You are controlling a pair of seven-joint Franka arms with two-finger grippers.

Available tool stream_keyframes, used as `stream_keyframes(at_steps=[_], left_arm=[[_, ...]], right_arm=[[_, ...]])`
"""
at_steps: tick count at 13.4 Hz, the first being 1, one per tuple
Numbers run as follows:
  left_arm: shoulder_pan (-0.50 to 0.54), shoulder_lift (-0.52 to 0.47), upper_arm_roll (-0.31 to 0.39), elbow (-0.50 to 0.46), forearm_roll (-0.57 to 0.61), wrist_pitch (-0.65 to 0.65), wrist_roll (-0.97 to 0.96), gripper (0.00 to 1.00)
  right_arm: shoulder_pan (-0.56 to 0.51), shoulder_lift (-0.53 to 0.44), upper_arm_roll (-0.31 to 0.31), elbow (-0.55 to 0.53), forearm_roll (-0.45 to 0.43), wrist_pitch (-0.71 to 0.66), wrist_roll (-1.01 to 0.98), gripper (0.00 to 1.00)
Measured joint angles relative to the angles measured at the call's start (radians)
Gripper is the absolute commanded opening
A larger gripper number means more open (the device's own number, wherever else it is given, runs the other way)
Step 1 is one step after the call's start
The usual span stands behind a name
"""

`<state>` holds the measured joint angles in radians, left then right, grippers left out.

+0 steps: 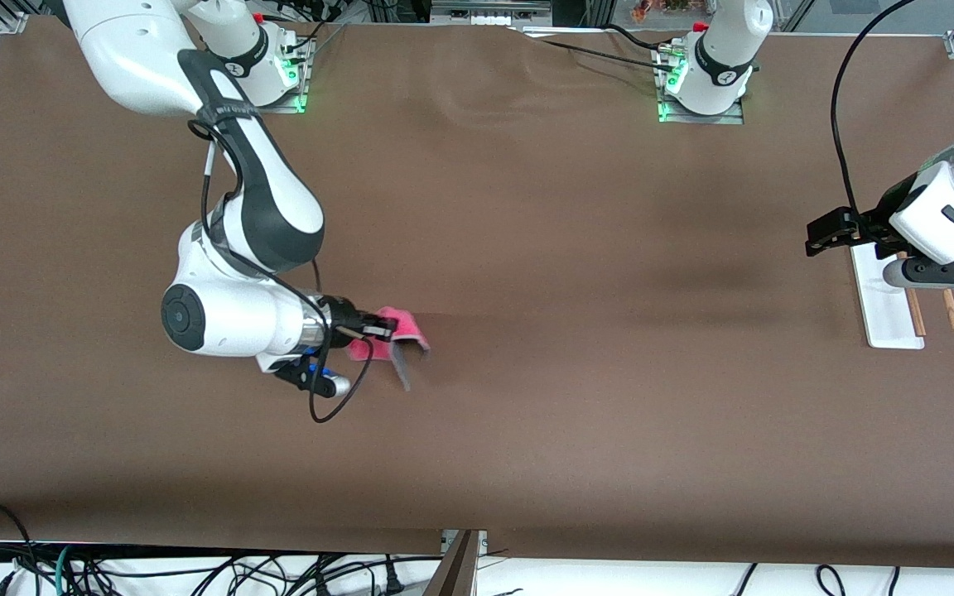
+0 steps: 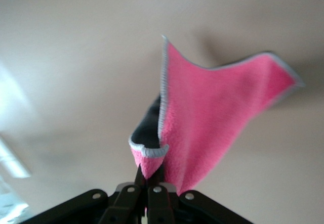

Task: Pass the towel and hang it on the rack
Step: 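Lift the towel with the right gripper while the left gripper moves out, then carry the towel toward the left gripper and grasp its hanging end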

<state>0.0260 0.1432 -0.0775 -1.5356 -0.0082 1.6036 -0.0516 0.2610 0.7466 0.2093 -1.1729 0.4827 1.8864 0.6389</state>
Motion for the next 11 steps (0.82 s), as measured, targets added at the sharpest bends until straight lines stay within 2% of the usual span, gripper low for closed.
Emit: stream_keyframes(at_steps=[4, 8, 11], left_arm=[[-0.021, 0.000, -0.023, 0.000, -0.025, -0.006, 0.002, 1.00], [-0.072, 0.004, -0.100, -0.001, -0.121, -0.006, 0.001, 1.00], [-0.089, 0.038, -0.132, -0.002, -0.216, 0.016, 0.020, 1.00]], right_arm=[[0.000, -0.002, 0.100, 0.056, 0.108, 0.007, 0.255, 0.00], [-0.001, -0.002, 0.194, 0.062, 0.212, 0.121, 0.454, 0.00], [-0.001, -0.002, 0.236, 0.062, 0.291, 0.209, 0.543, 0.00]])
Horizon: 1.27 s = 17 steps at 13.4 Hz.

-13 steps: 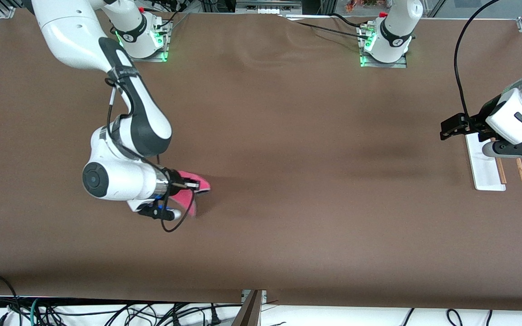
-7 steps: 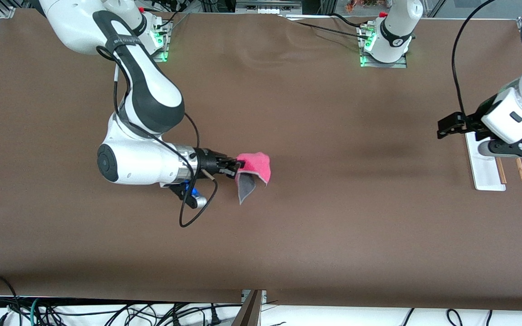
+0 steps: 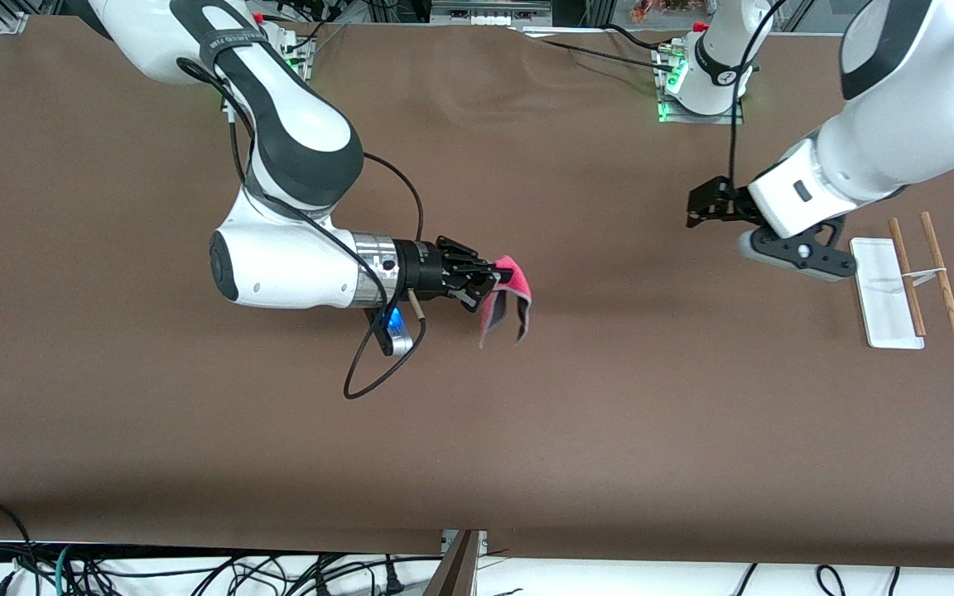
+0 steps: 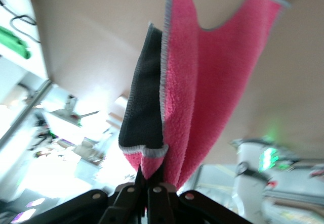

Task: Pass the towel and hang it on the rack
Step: 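Carry the towel toward the left gripper and grasp its hanging end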

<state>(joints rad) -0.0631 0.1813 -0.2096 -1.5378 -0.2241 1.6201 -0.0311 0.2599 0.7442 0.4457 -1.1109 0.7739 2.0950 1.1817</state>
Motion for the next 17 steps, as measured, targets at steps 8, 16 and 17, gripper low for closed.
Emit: stream_keyframes(at_steps=[8, 16, 17], left_arm=[[0.080, 0.147, 0.008, -0.003, -0.345, 0.050, 0.548, 1.00], [0.059, 0.317, -0.002, -0.004, -0.749, 0.089, 1.143, 1.00], [0.052, 0.340, -0.002, -0.005, -0.789, 0.106, 1.220, 1.00]], right_arm=[[-0.004, 0.000, 0.078, 0.001, 0.093, 0.158, 0.128, 0.00], [-0.005, 0.000, 0.088, 0.001, 0.095, 0.191, 0.149, 0.00], [-0.005, 0.000, 0.090, 0.001, 0.098, 0.196, 0.153, 0.00]])
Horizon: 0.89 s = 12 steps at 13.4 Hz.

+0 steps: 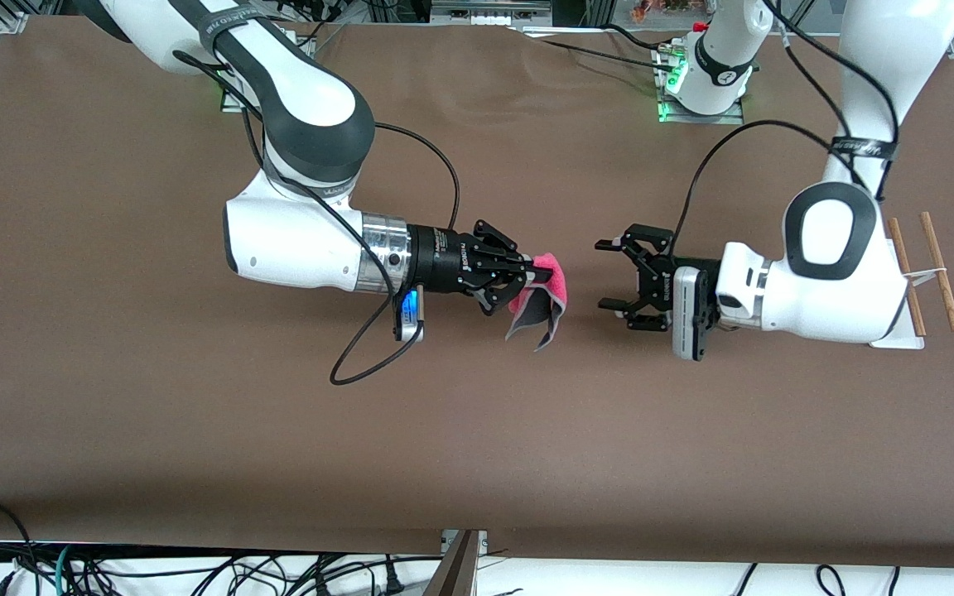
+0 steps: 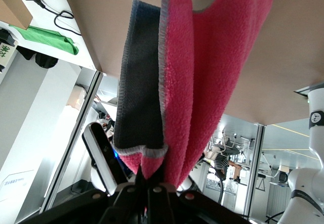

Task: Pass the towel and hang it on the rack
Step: 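Carry the towel toward the left gripper and grasp its hanging end, then open the right gripper and pull the towel away with the left gripper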

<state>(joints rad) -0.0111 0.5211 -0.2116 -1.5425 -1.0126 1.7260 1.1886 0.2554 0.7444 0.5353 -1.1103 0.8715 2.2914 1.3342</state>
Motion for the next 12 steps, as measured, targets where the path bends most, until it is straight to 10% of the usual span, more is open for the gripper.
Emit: stream_keyframes(at_steps=[4, 5, 7, 8, 12], left_arm=[[-0.048, 0.050, -0.002, 0.000, -0.103, 0.085, 0.172, 0.94], [-0.063, 0.056, -0.003, 0.000, -0.131, 0.101, 0.201, 0.79], [-0.089, 0.063, -0.003, 0.000, -0.154, 0.133, 0.247, 0.13], [-0.099, 0.063, -0.003, 0.000, -0.155, 0.146, 0.259, 0.00], [-0.094, 0.062, -0.002, 0.006, -0.155, 0.155, 0.280, 0.00]], right_arm=[[0.009, 0.000, 0.019, 0.000, 0.003, 0.037, 0.030, 0.00], [0.009, 0.000, 0.031, 0.000, 0.003, 0.057, 0.034, 0.00], [0.011, 0.000, 0.041, 0.000, 0.003, 0.076, 0.037, 0.00], [0.011, 0.000, 0.042, 0.000, 0.003, 0.078, 0.038, 0.00], [0.011, 0.000, 0.042, 0.000, 0.003, 0.079, 0.039, 0.00]])
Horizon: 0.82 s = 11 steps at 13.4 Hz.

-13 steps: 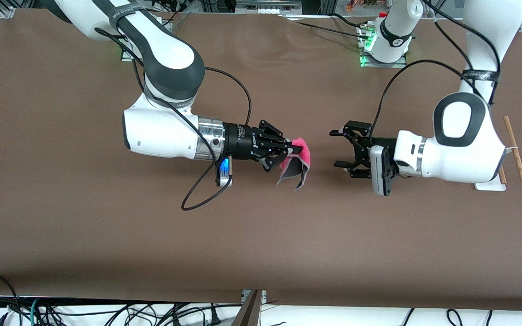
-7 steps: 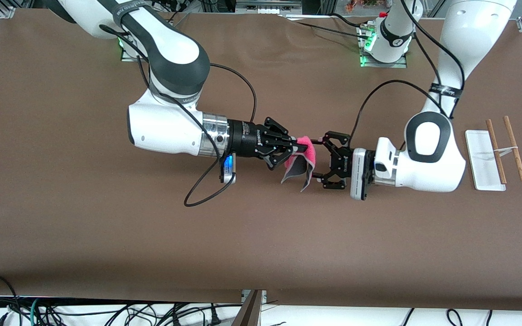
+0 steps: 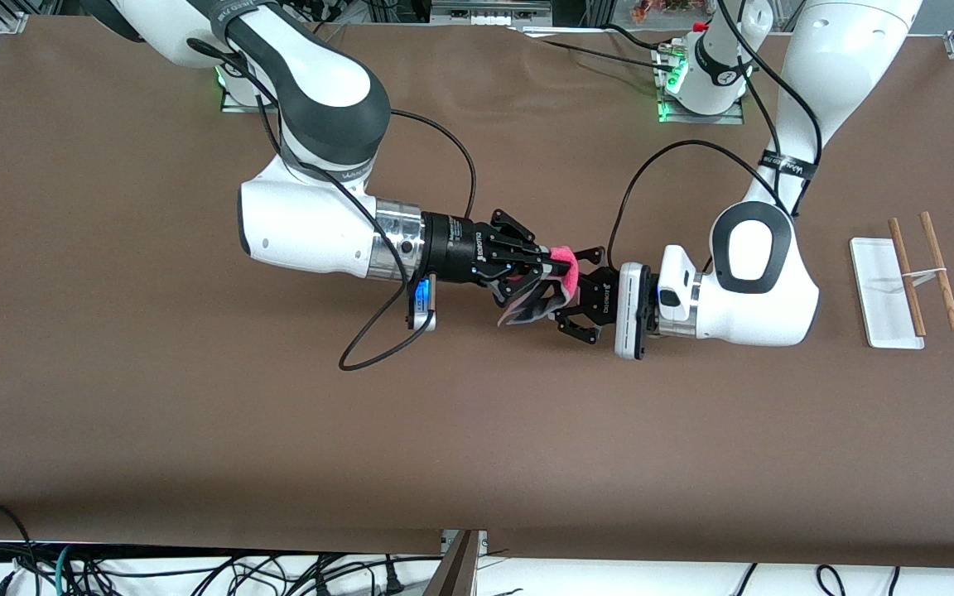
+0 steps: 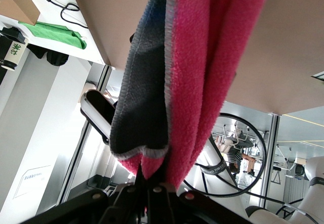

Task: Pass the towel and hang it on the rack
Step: 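Open the right gripper and pull the towel away with the left gripper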

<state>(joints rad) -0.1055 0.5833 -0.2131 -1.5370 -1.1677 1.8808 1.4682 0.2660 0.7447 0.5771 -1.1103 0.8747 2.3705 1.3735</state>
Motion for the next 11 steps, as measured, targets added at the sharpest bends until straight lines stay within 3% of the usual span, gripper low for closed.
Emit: stream_keyframes(at_steps=[4, 5, 6, 7, 11], left_arm=[[0.014, -0.013, 0.007, 0.010, 0.000, 0.000, 0.009, 0.00], [0.024, -0.016, 0.008, 0.010, 0.000, -0.002, 0.009, 0.00], [0.034, -0.019, 0.009, 0.010, 0.002, -0.007, 0.010, 0.00], [0.049, -0.023, 0.010, 0.010, 0.005, -0.020, 0.011, 0.00], [0.114, -0.040, 0.013, 0.011, 0.069, -0.090, 0.012, 0.00]], right_arm=[[0.000, 0.000, 0.000, 0.000, 0.000, 0.000, 0.001, 0.00], [0.000, 0.000, 0.000, 0.000, 0.000, 0.000, 0.001, 0.07], [0.000, 0.000, 0.000, 0.000, 0.000, 0.001, 0.001, 0.70], [-0.001, 0.000, 0.000, 0.000, 0.000, 0.001, 0.001, 1.00], [-0.022, 0.000, -0.004, 0.017, 0.000, 0.011, 0.001, 1.00]])
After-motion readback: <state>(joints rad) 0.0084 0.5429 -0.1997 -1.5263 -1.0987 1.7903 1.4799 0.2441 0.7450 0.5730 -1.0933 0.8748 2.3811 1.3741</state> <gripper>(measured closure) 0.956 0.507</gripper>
